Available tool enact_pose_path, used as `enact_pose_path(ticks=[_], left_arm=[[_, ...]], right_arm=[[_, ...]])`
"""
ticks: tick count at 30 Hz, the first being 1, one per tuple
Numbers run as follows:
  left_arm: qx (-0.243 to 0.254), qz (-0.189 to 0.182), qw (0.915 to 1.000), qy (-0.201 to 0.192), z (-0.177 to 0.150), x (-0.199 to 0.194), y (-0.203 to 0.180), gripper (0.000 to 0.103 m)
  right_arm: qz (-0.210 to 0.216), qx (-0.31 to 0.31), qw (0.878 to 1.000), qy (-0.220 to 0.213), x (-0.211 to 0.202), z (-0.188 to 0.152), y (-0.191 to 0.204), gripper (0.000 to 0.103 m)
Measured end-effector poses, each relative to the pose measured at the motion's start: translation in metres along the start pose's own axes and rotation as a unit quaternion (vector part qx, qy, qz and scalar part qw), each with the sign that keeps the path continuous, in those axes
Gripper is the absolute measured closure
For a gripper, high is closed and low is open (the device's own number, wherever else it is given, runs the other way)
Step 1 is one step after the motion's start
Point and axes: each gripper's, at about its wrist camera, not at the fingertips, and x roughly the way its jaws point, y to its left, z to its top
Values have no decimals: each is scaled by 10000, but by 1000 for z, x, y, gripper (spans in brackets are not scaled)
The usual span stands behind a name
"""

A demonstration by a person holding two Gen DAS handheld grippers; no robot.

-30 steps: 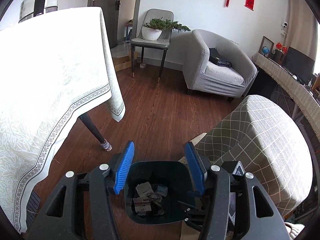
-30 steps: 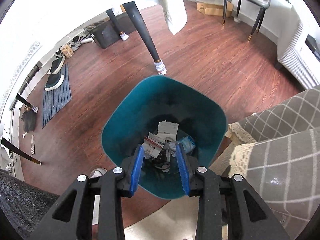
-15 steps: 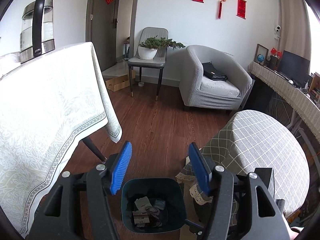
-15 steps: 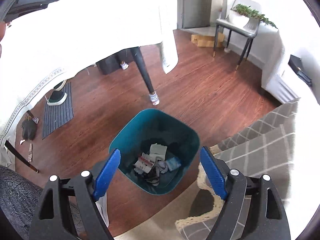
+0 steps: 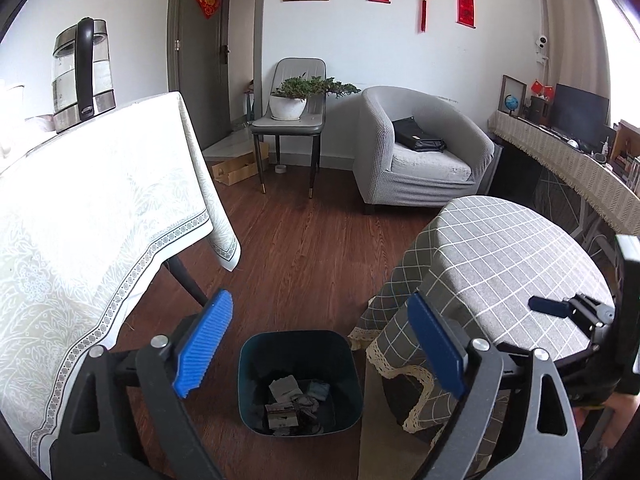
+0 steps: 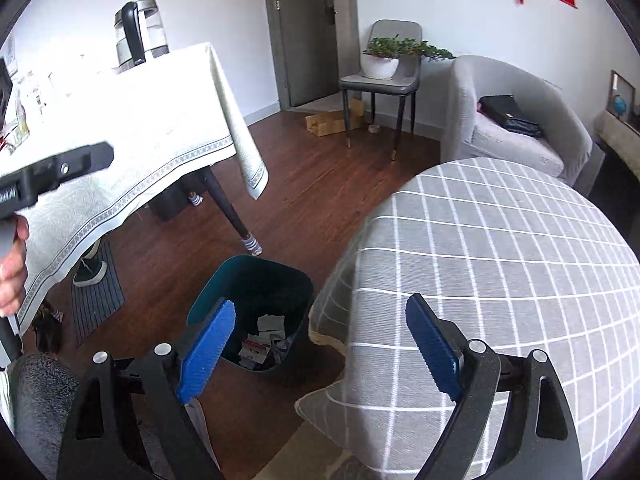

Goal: Collect trash

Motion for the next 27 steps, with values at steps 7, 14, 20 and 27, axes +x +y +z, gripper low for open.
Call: enact_pose_path(ticks=[7,14,20,27], left_arm=[[134,234,9996,48,-16,-19,-25,8],[443,571,9974,-12,-35,-27,-53,5],[219,105,9997,-101,-57,-29,-51,4],[406,112,9983,-406,-74,-31,-58,4]], right_arm=[[-464,374,9974,-409,-66,-19,-40,4],[-1081,344,9910,-712,-121,-50,-70,4],[-1535,418,9845,-740,-143,-85,-97,4],[-1756,615,9796,-761,-154,-113,-115,4]])
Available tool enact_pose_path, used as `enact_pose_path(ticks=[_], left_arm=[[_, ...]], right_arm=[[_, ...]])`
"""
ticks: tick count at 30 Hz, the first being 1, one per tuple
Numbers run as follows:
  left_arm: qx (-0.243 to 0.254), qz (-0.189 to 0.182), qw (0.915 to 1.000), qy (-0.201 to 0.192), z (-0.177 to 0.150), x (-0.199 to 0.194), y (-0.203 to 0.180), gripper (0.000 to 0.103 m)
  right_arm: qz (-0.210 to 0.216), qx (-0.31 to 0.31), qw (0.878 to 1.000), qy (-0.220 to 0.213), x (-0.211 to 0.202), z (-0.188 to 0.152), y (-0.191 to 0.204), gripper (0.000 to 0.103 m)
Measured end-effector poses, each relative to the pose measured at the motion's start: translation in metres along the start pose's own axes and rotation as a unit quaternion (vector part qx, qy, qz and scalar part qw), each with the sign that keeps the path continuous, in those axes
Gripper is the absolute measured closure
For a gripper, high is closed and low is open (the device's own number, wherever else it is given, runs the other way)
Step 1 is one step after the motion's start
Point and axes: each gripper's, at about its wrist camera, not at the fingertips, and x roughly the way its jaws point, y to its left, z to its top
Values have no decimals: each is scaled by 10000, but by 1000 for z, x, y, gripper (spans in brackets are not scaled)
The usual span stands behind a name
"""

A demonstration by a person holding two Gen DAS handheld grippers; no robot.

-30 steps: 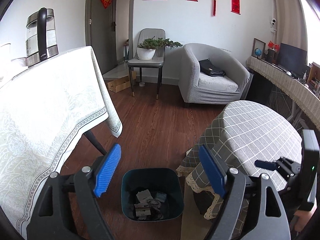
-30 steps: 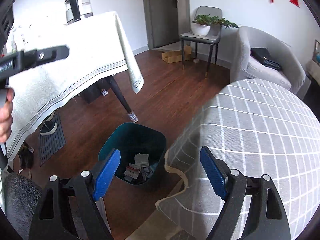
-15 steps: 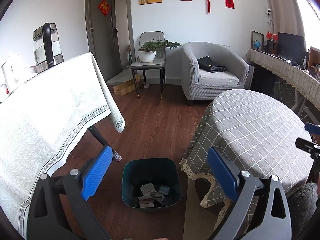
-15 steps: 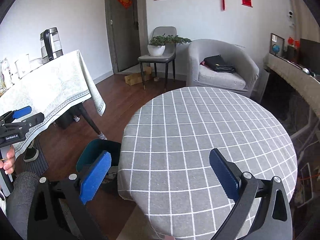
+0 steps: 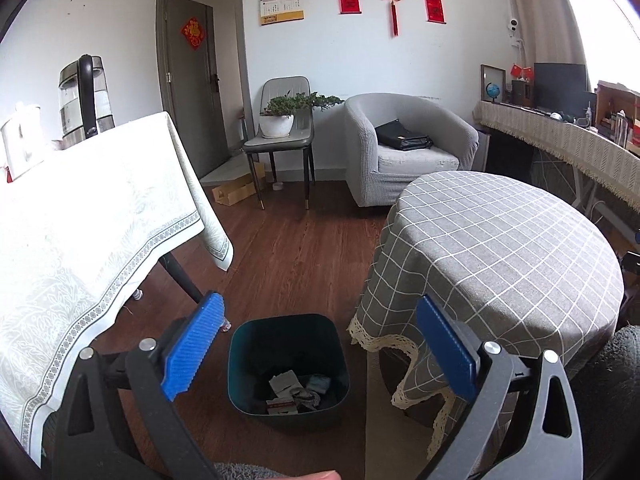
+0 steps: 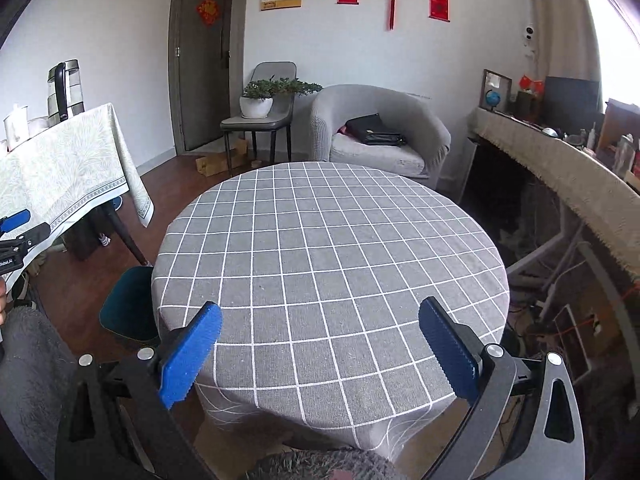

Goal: Collect trash

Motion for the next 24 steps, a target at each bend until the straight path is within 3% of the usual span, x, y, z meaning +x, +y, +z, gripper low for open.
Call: enact_pose_path(ticks=[7,16,24], left_arm=[[-176,28,9998,125,-12,11,7,4],[-9,-12,9997,230,-17,13,-2,4],[-164,-59,9993,338,-19,18,4,5]], right_arm=[[137,84,9999,22,9,-3,5,4],[396,367,9984,-149,4,-8,-3,3],[442,240,9987,-76,8,-9,3,3]])
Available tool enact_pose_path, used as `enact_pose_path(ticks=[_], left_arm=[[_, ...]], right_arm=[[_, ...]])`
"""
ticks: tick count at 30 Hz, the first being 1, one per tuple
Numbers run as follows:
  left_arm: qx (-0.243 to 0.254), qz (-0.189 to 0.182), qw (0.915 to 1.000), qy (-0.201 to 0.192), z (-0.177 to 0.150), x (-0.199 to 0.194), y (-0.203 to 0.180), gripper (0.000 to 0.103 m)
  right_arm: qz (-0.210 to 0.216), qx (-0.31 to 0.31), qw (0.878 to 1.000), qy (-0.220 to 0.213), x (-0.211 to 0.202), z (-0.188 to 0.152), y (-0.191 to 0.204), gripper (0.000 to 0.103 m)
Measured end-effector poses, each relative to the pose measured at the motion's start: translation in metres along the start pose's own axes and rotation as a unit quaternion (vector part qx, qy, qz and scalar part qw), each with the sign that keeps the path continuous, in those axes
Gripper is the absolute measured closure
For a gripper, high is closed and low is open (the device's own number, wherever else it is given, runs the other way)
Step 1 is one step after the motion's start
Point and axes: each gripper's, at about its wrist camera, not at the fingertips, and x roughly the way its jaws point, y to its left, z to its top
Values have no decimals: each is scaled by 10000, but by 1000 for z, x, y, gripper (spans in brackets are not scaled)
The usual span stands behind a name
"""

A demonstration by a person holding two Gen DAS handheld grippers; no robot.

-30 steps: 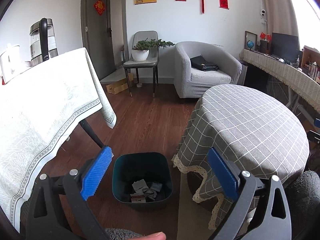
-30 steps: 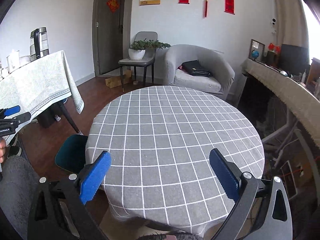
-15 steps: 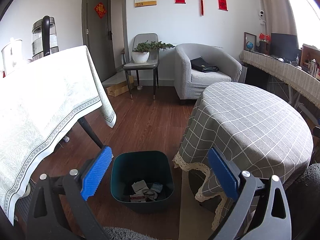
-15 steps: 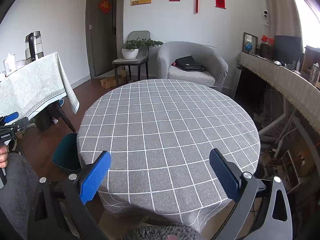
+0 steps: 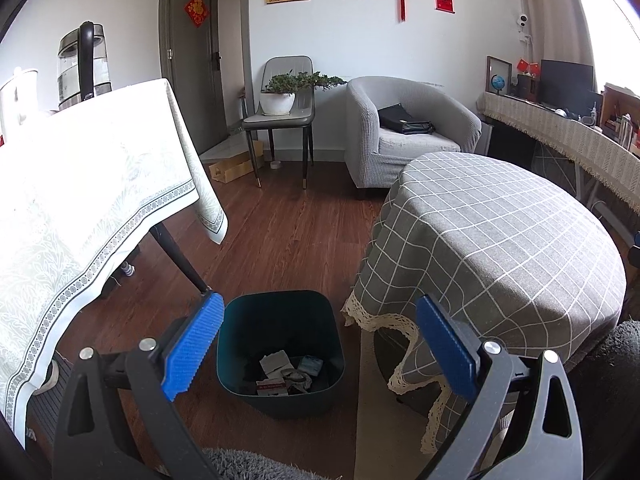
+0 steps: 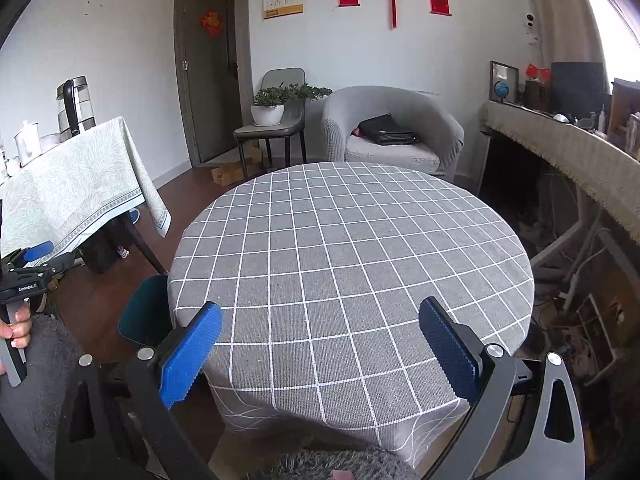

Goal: Collect trash

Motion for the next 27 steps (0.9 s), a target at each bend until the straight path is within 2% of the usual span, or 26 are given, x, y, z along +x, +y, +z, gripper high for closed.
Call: enact_pose_path(ticks=[12,27], left_arm=[[-69,1,9999,109,-1,5,4,4],[-46,-15,9999,155,-2,7,3,4]], right_arm=[[-1,-337,9994,82,4,-2,14,3],[35,-206,9997,116,5,-1,7,3]])
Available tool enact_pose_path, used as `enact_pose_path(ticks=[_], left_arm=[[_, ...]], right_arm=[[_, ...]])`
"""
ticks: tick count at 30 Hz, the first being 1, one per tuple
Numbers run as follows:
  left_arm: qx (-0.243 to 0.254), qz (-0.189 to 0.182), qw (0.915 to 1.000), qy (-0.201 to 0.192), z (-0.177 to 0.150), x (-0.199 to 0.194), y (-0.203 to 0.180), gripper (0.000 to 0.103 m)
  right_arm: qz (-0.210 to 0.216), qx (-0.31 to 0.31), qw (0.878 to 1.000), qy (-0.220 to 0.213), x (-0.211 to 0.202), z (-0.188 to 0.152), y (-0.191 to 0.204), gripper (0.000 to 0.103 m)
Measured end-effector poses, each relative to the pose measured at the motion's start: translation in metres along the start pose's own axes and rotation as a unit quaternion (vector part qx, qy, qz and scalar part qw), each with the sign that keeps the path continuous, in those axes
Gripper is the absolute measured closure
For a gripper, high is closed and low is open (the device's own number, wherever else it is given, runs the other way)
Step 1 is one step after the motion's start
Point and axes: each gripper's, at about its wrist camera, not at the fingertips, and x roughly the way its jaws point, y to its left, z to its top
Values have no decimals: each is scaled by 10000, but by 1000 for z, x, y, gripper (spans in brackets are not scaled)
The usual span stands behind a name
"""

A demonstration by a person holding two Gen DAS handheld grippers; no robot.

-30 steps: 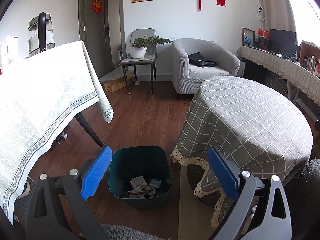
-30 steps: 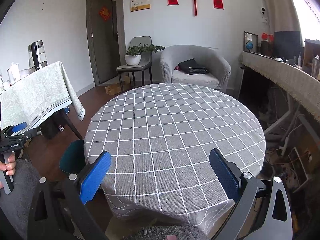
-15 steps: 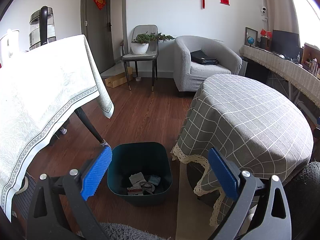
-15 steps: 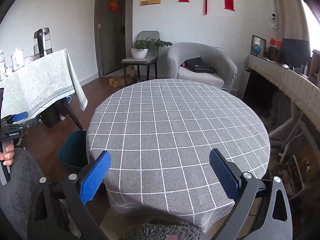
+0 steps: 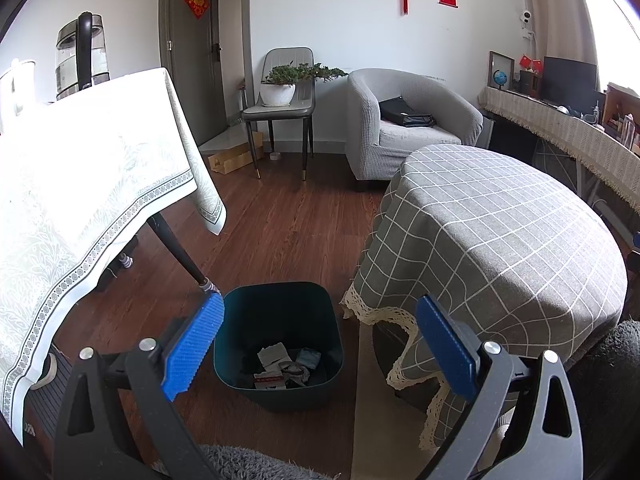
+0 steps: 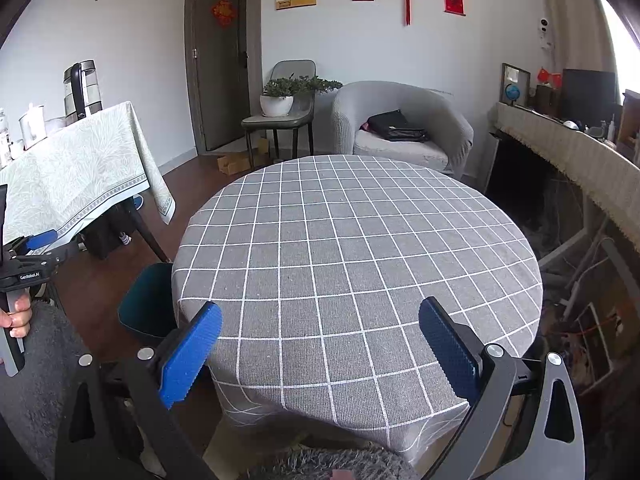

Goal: Collect trash

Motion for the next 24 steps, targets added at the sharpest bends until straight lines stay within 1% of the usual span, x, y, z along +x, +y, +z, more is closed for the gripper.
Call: enact_pose_path(ticks=[24], left_arm=[[1,-34,10000,21,0,-1,0,4]], right_arm=[[28,74,10000,30,2,0,-4,3]])
